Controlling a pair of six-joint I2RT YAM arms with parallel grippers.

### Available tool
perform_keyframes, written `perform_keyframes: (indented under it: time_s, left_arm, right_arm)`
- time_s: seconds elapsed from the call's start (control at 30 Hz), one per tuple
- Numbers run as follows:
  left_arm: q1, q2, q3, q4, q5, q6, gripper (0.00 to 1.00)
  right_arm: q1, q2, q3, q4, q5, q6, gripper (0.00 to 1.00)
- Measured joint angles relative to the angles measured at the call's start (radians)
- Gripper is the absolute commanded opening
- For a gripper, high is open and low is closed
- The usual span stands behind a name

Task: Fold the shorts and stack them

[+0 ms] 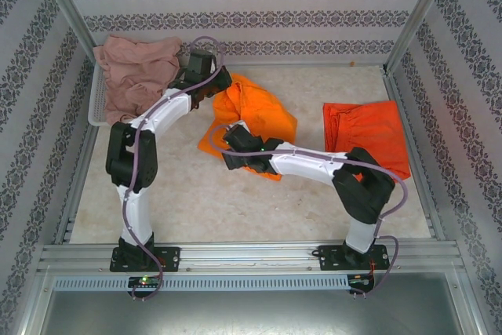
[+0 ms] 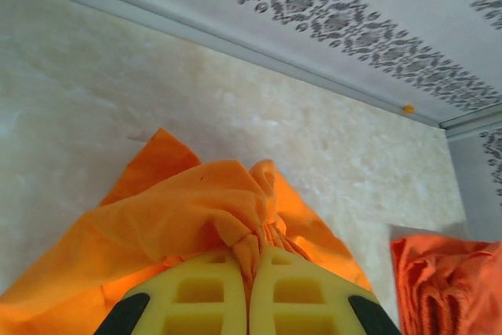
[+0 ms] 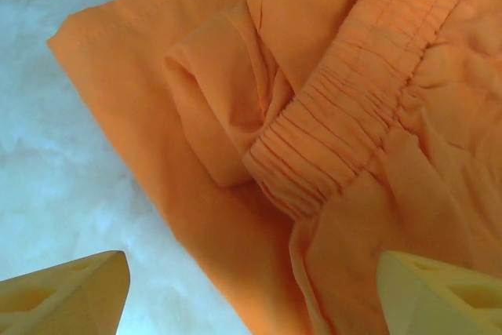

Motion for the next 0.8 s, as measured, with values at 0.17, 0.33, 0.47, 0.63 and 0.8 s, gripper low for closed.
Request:
perform_keyframes:
  time_s: [0.17, 0.33, 0.47, 0.63, 0.8]
  left_arm:
    - [0.001, 0.061, 0.025, 0.000, 0.031, -0.005, 0.00]
    - [0.002, 0.064, 0.028, 0.002, 0.042, -0.005, 0.00]
    - [0.002, 0.064, 0.028, 0.002, 0.048, -0.005, 0.00]
    - [0.003, 0.064, 0.028, 0.002, 0.056, -0.005, 0.00]
    - [0.009, 0.064, 0.027, 0.002, 0.057, -0.005, 0.00]
  right_arm:
    - [-0.053, 0.095, 0.076, -0.027, -0.008, 0.034, 0.69]
    - [-0.079, 0.158, 0.121, -0.057, -0.023, 0.048, 0.68]
    - [-0.079, 0.202, 0.171, -0.077, -0.032, 0.051, 0.54]
    - [-0.090, 0.210, 0.184, -0.090, -0.040, 0.063, 0.24]
    - [-0.103, 0.187, 0.182, -0.094, -0.061, 0.075, 0.16]
